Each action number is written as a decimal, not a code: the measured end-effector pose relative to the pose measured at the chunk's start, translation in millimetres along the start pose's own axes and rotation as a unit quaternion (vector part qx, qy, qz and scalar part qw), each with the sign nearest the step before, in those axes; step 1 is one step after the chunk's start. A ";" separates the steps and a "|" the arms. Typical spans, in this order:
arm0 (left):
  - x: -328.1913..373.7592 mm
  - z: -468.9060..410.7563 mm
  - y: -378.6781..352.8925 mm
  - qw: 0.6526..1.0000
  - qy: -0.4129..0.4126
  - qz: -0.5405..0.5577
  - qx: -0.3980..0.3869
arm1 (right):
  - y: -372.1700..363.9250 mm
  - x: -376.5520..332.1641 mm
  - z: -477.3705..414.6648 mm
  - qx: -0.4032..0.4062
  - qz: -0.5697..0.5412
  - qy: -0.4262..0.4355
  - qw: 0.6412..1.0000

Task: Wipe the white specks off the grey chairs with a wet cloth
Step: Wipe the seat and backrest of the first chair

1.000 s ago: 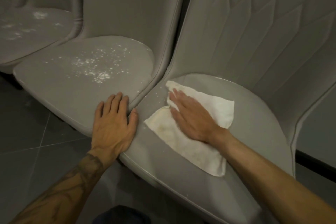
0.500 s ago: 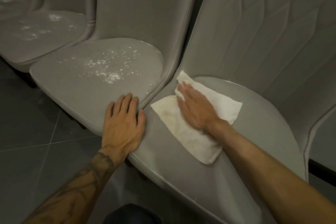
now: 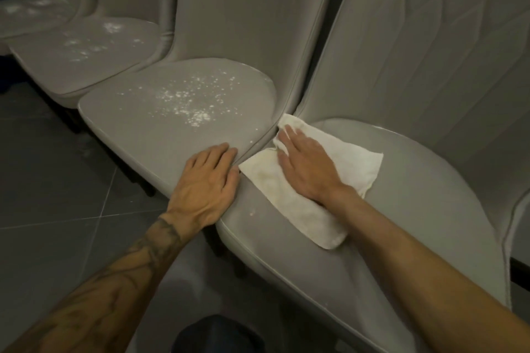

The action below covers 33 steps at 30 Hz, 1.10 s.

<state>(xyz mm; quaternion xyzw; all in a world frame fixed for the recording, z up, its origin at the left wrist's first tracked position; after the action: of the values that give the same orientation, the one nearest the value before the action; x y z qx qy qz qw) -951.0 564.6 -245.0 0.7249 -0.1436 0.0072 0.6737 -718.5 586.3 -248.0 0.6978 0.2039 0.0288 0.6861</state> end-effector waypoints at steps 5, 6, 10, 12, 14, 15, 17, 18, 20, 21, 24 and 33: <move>-0.6 -1.4 -4.7 1.000 0.003 -0.017 -0.005 | -23.4 -63.4 60.6 -0.019 -0.014 0.146 0.989; -2.0 -2.1 -4.9 1.000 0.003 -0.017 -0.005 | -22.6 -62.5 72.1 -0.026 -0.035 0.159 0.986; -3.1 -2.4 -6.9 1.000 0.001 -0.029 -0.004 | -7.6 -33.5 67.6 -0.015 -0.032 0.062 0.997; -3.1 -2.9 -7.1 1.000 0.003 -0.029 -0.002 | -7.1 -44.7 61.8 -0.003 -0.035 0.009 0.999; -1.9 -1.4 -7.1 0.999 0.000 -0.033 0.000 | -16.4 -73.0 72.6 -0.006 -0.012 0.028 0.999; -1.8 -0.9 -6.8 0.999 -0.004 -0.036 0.002 | -22.3 -86.6 83.6 -0.009 0.001 0.059 0.998; -1.9 -0.4 -5.3 0.999 -0.009 -0.039 0.002 | -27.4 -97.6 108.6 -0.016 0.007 0.112 0.994; -1.8 -0.3 -4.4 0.999 -0.010 -0.039 0.000 | -26.8 -95.7 117.4 -0.020 0.001 0.118 0.993; -0.5 0.5 -3.1 0.999 -0.011 -0.043 -0.005 | -25.8 -92.4 124.4 -0.015 -0.008 0.079 0.997; -0.4 0.8 -2.8 0.999 -0.011 -0.043 -0.005 | -26.1 -96.3 120.2 -0.008 -0.007 0.048 0.999; -0.7 1.2 -2.8 1.000 -0.009 -0.029 -0.002 | -28.4 -124.1 85.0 0.016 -0.010 0.005 1.000; -4.1 0.5 -5.7 0.999 -0.013 -0.038 0.006 | -24.8 -101.0 150.4 0.006 0.055 -0.022 0.998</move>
<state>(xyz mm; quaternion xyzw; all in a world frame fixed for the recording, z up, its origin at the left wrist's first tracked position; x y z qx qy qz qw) -953.8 565.2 -251.4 0.7340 -0.1250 -0.0271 0.6670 -768.9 410.8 -256.5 0.7128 0.1505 0.0500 0.6832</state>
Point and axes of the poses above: each hand's wrist, its own z-axis away from the middle knuckle, its own y-axis out of the back of the hand, x = y × z, the point moved 1 cm from there along -z, towards the middle knuckle, and after that the axes turned 9 degrees about y, right-handed, at the moved point
